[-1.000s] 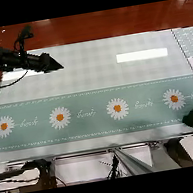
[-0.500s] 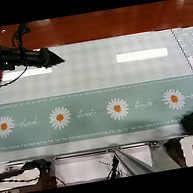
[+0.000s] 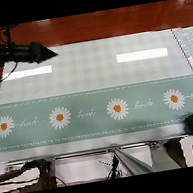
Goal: Fold the shirts.
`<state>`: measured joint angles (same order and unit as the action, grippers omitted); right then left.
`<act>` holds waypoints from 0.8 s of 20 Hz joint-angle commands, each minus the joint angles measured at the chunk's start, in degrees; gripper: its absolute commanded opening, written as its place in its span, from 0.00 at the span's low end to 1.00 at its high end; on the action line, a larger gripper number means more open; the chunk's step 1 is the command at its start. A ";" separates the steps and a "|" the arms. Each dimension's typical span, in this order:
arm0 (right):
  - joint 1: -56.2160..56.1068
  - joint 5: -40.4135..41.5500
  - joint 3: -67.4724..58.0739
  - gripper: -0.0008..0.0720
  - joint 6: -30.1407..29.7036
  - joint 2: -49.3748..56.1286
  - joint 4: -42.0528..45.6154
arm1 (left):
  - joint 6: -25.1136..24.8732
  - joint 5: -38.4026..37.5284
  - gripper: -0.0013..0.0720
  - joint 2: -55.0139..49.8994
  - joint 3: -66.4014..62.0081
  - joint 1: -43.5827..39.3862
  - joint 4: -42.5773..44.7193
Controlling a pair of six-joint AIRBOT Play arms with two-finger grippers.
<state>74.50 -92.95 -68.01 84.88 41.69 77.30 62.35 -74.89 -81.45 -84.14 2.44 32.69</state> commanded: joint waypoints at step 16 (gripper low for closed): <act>-71.36 23.74 -0.26 0.86 -2.60 19.19 2.82 | 26.03 -10.10 0.77 11.50 -0.26 -13.64 52.33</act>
<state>9.65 -71.18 -68.23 79.13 59.86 73.12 81.87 -85.84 -69.91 -86.48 -8.08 80.05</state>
